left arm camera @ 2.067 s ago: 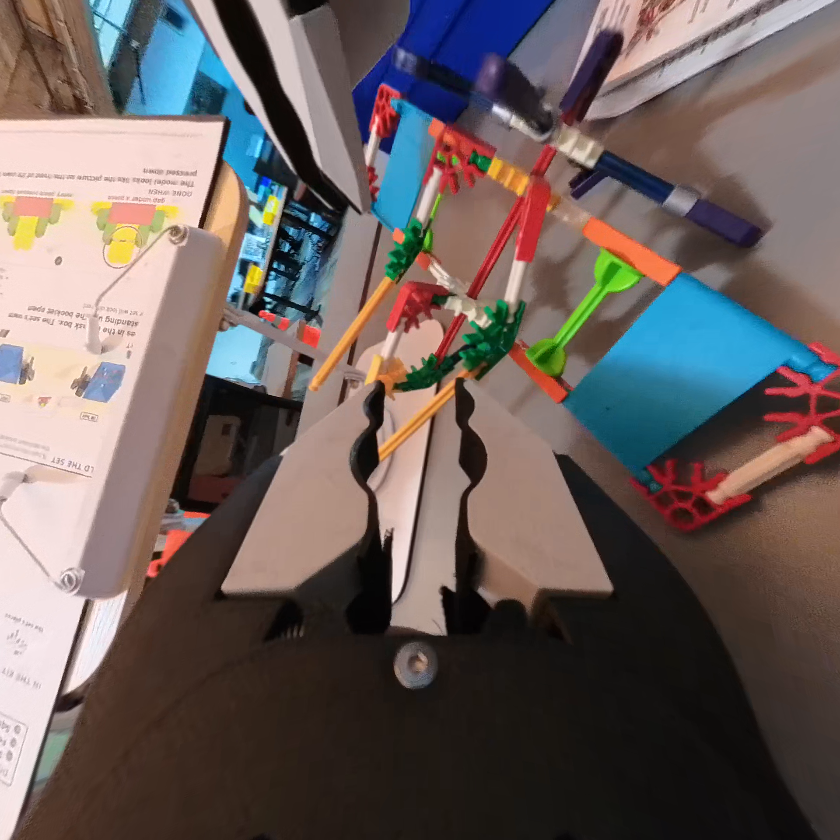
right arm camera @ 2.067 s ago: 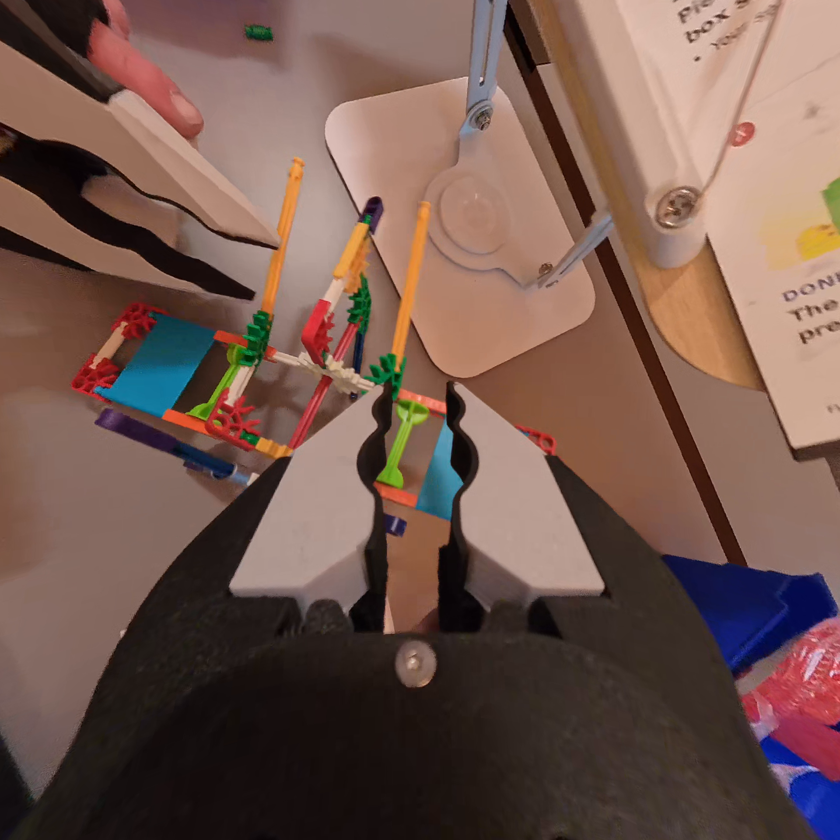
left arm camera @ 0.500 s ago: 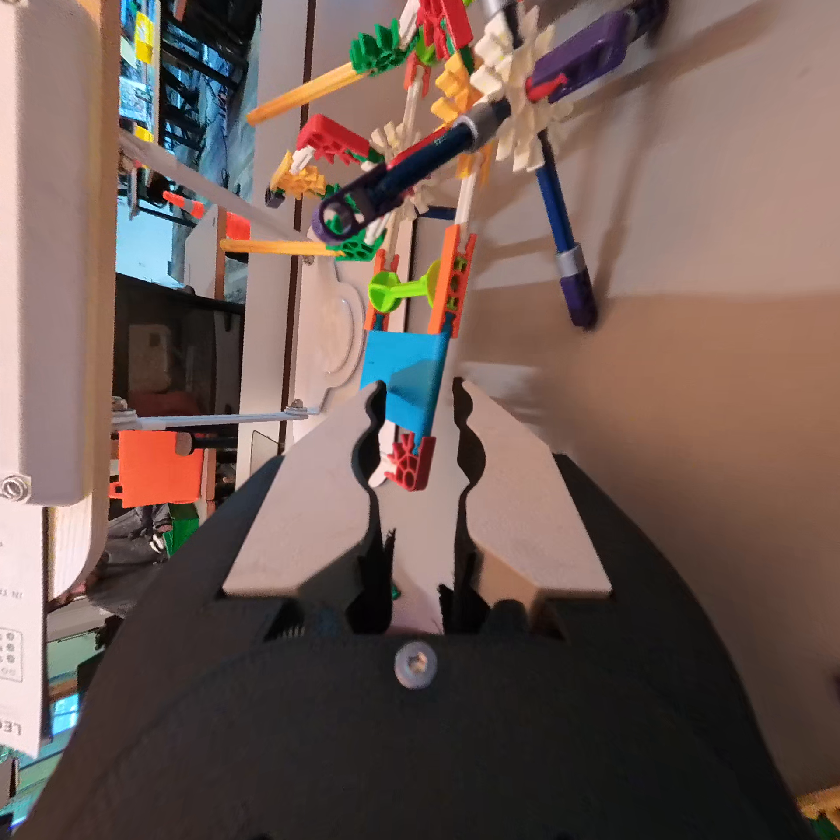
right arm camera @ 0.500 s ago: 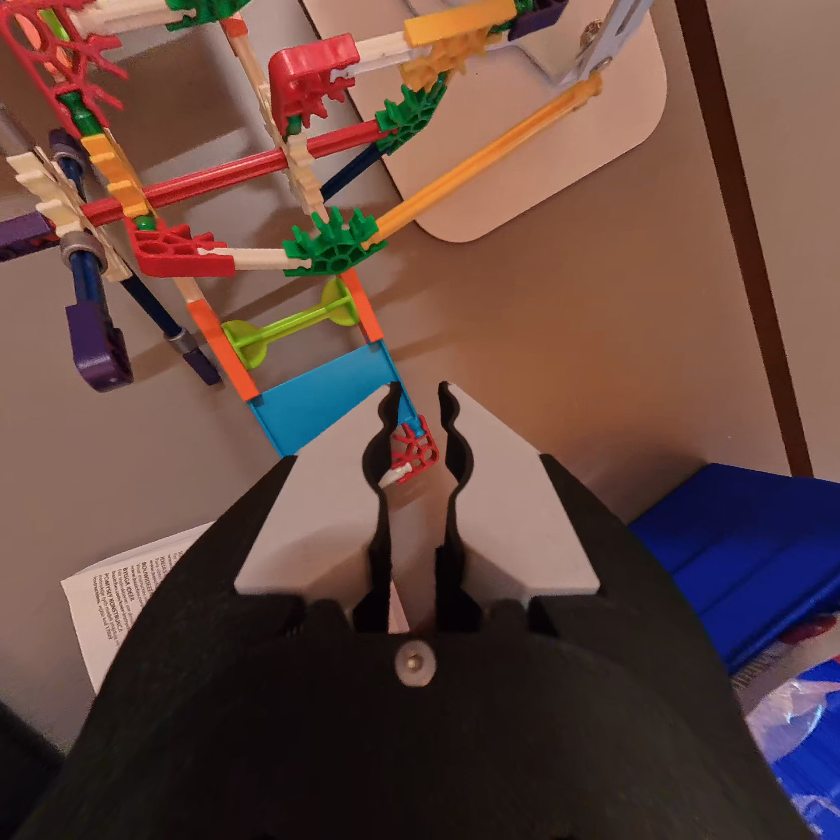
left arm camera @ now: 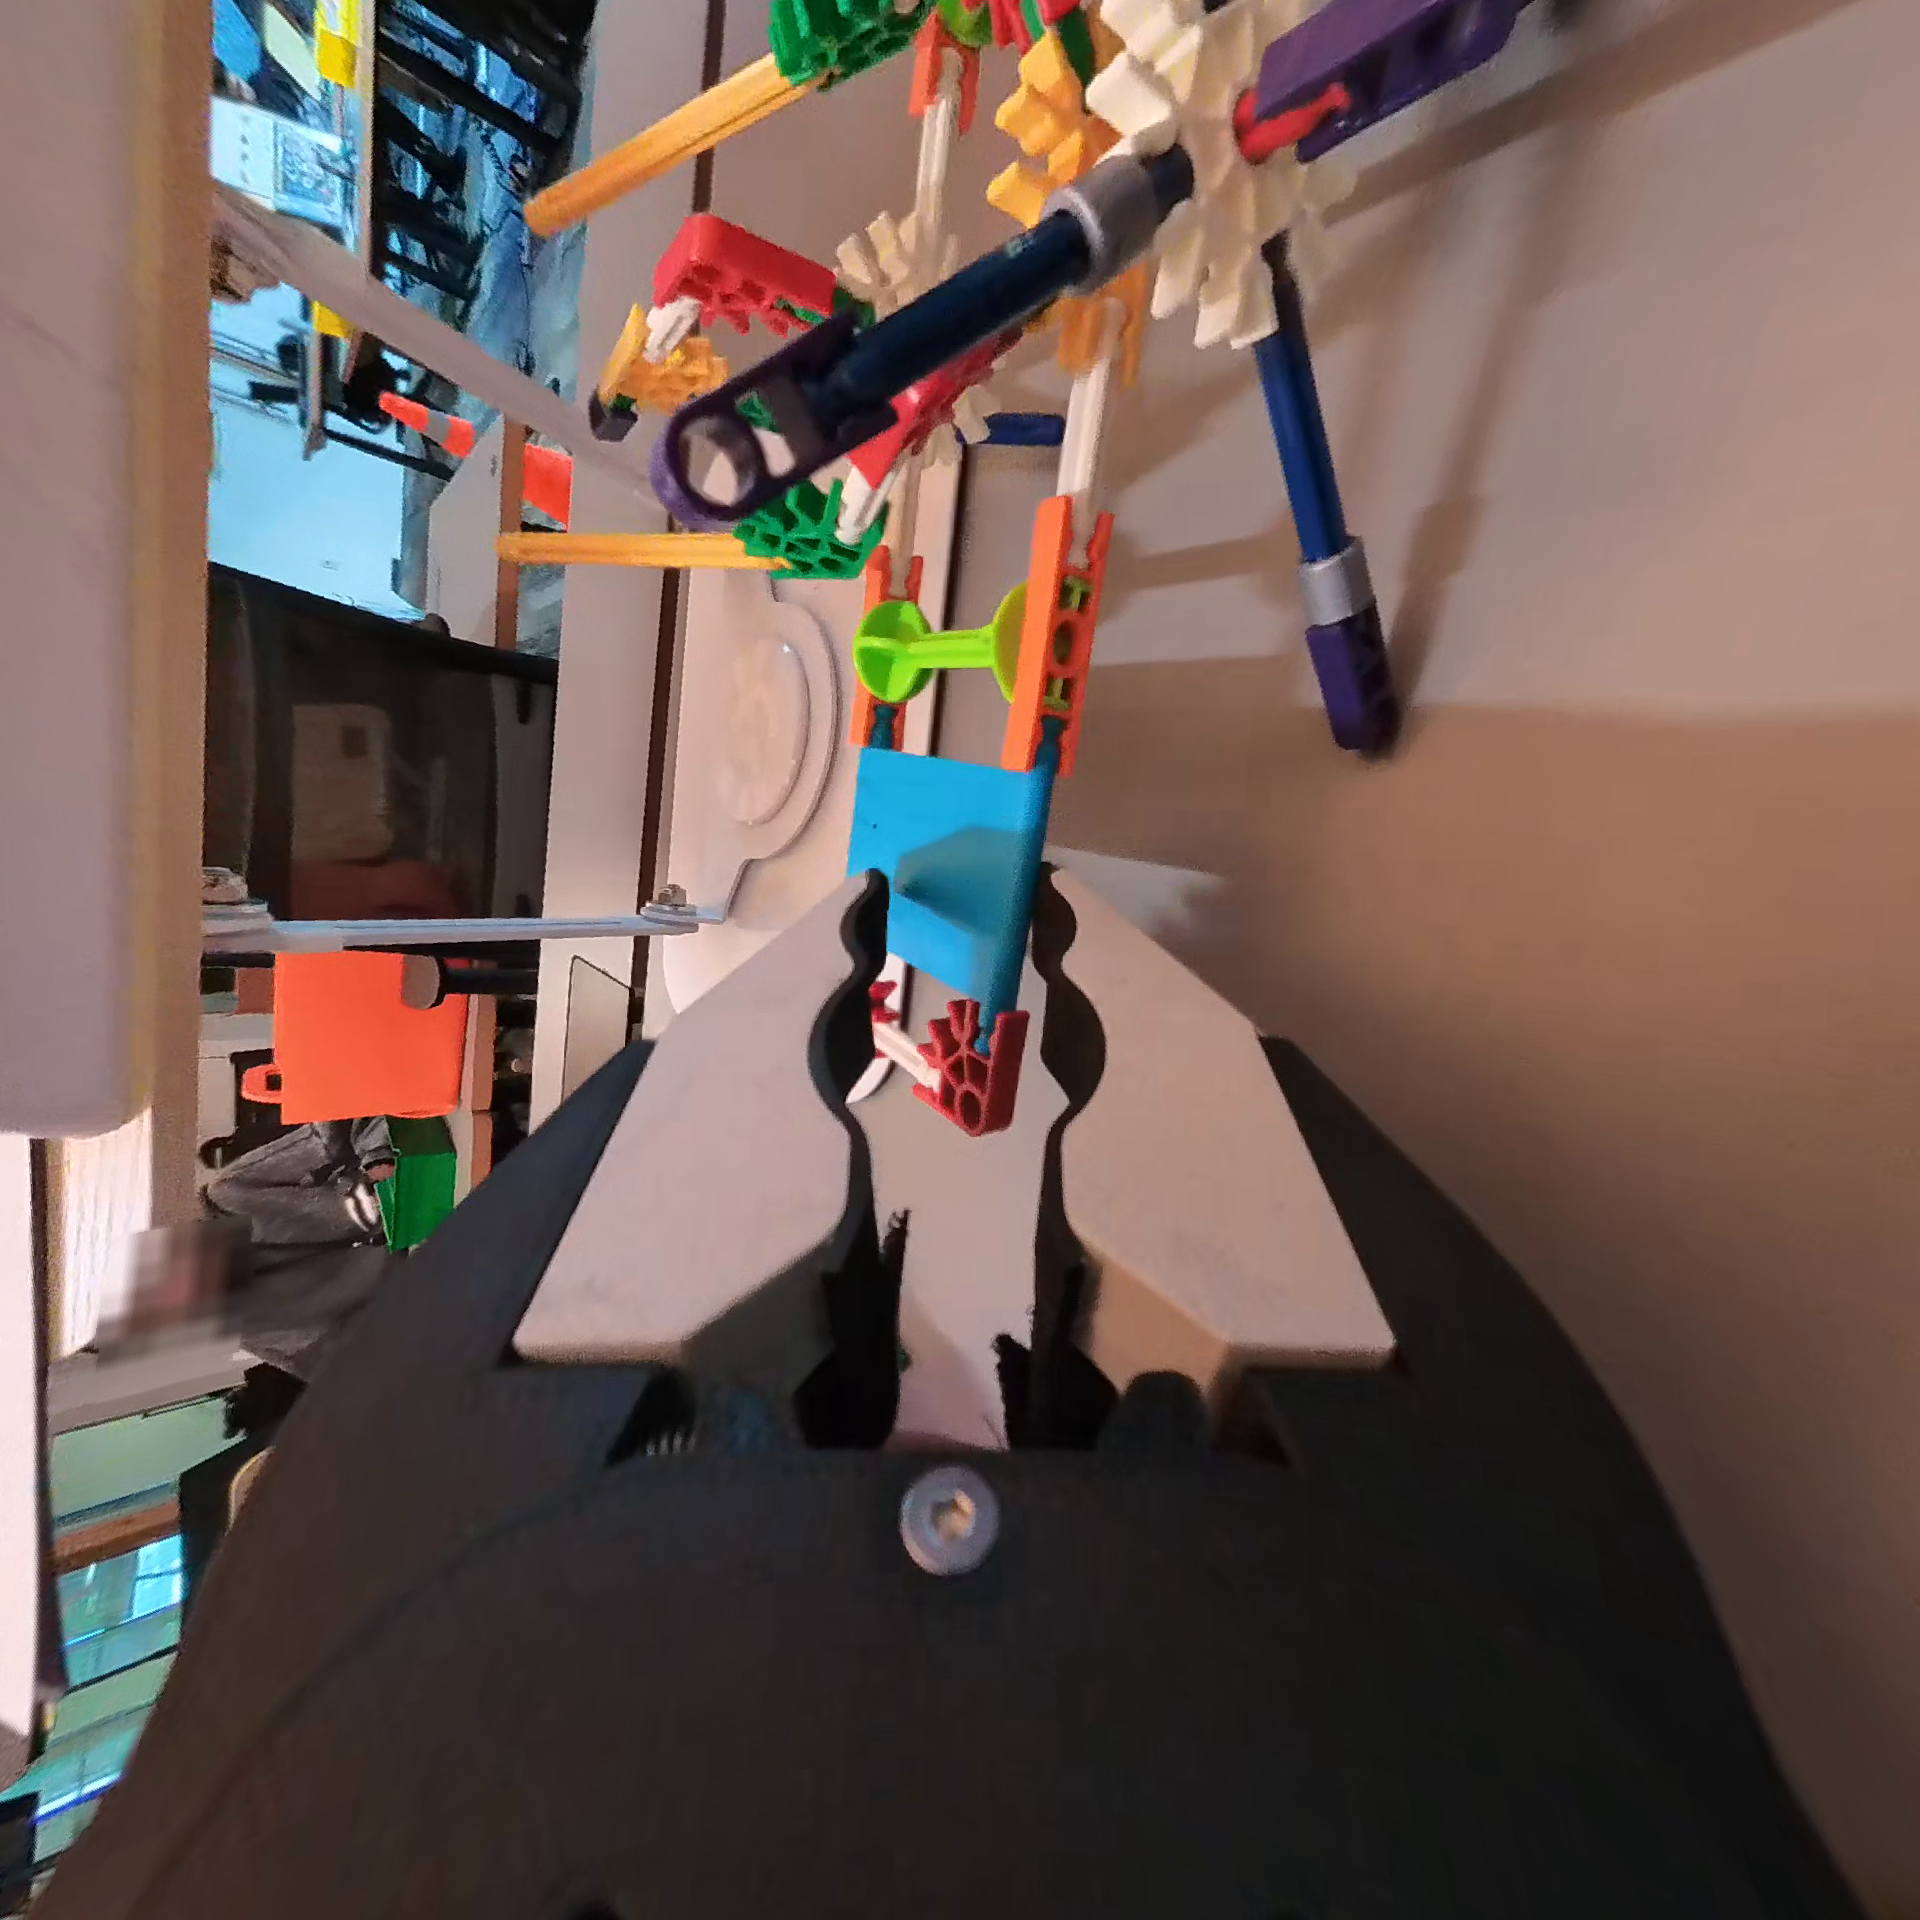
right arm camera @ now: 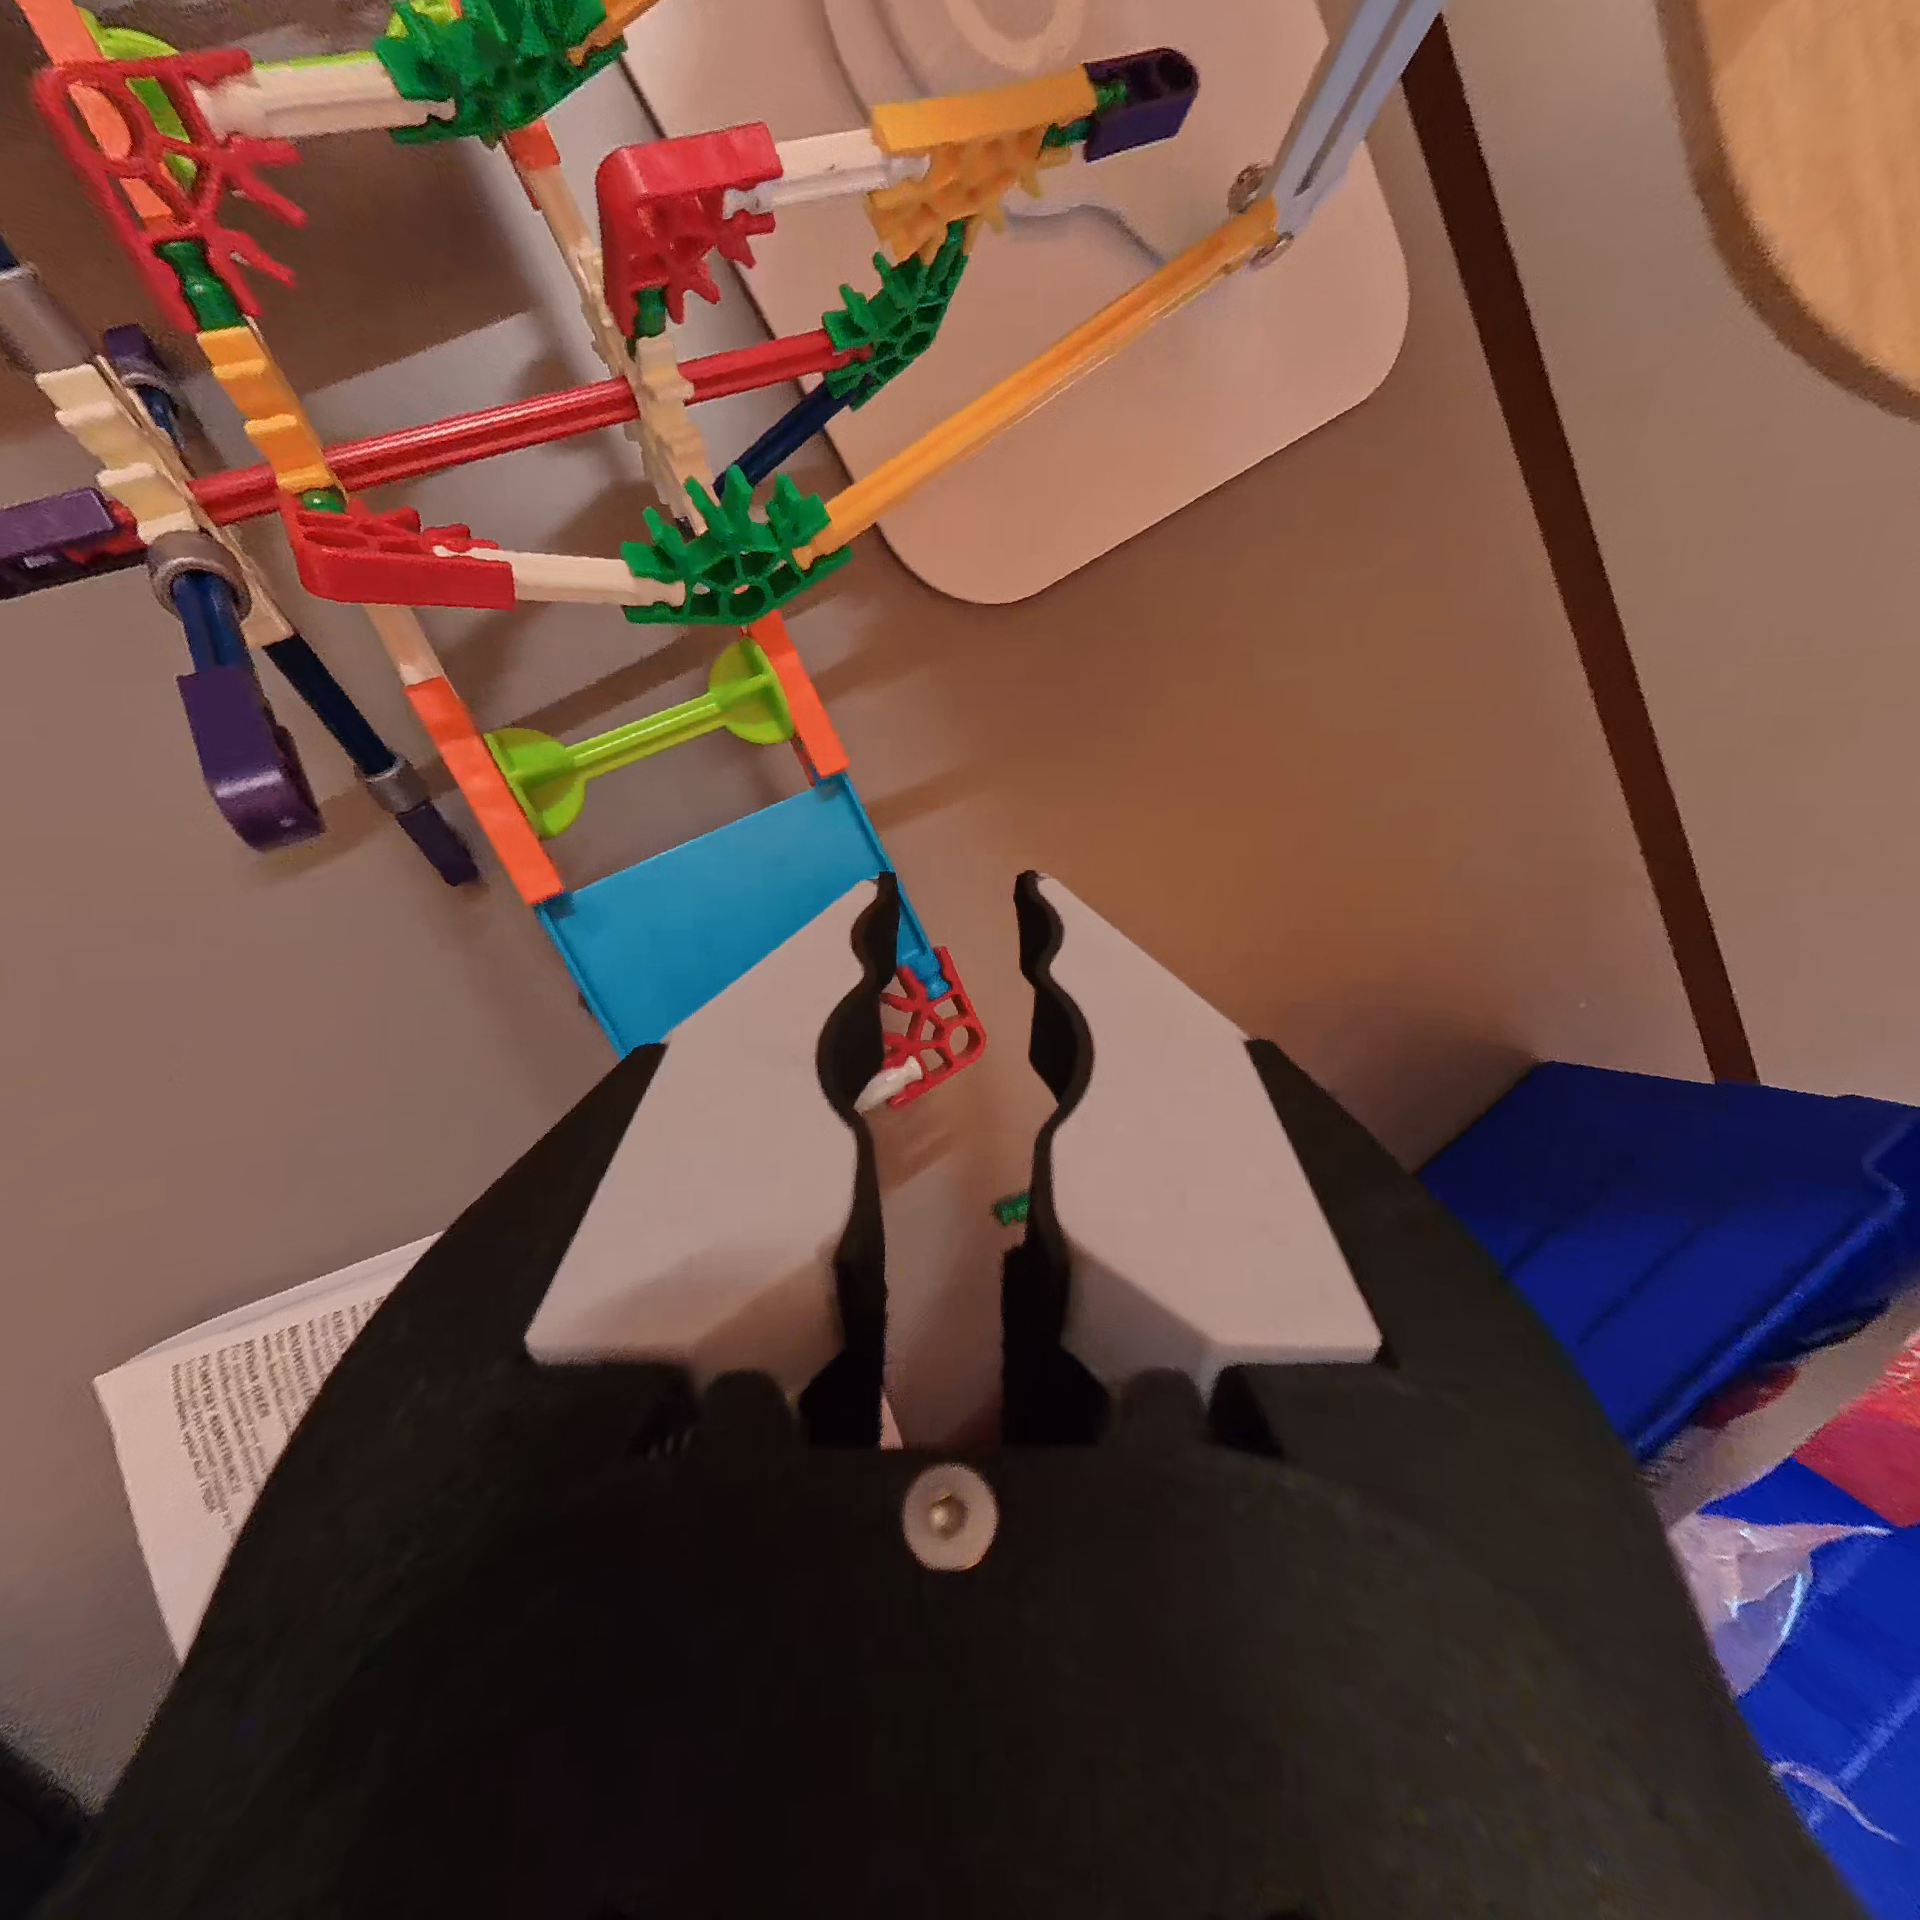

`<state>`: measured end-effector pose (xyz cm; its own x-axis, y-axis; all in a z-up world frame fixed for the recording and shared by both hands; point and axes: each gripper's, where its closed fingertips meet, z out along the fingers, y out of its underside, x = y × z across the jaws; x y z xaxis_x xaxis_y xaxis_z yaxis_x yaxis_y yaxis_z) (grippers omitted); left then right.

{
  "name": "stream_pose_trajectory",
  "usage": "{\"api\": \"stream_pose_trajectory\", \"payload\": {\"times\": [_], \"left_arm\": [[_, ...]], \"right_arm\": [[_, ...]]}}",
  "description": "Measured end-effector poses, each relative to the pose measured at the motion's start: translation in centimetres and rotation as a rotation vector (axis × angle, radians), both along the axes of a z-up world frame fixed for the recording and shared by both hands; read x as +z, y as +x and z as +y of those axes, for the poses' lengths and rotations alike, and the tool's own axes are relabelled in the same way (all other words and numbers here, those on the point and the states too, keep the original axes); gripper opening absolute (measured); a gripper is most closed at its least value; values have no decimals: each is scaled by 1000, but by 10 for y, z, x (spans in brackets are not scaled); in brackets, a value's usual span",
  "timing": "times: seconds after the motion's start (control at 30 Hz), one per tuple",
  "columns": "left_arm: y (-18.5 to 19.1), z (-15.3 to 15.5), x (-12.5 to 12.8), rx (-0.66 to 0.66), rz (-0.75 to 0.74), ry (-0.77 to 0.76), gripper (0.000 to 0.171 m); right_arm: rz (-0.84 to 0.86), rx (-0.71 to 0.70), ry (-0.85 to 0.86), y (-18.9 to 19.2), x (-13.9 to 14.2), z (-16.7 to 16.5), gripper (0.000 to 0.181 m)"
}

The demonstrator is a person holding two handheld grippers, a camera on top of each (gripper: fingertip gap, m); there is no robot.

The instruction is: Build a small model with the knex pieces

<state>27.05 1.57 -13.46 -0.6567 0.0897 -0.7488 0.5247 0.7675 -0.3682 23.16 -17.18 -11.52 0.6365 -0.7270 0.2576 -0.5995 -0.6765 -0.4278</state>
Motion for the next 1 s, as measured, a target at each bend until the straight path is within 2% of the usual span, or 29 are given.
{"api": "stream_pose_trajectory", "payload": {"times": [0.33, 0.5, 0.6, 0.73, 0.8, 0.87, 1.0], "left_arm": [[22, 1, 7, 85, -65, -41, 25], [31, 4, 9, 127, -68, -57, 36], [27, 7, 12, 149, -6, -60, 50], [16, 9, 20, 138, 74, -84, 55], [5, 6, 22, 117, 166, -118, 59], [-7, 1, 25, 87, 264, -162, 58], [-22, -8, 35, 59, 356, -226, 57]], "right_arm": [[74, 42, 1, -11, -13, 5, 16], [175, 118, 8, -32, -24, 16, 14], [212, 171, 33, -41, -25, 26, 15], [233, 229, 72, -49, -24, 38, 14], [225, 256, 76, -50, -22, 42, 15], [188, 243, 73, -44, -18, 42, 19], [91, 181, 73, -21, -12, 35, 28]]}}
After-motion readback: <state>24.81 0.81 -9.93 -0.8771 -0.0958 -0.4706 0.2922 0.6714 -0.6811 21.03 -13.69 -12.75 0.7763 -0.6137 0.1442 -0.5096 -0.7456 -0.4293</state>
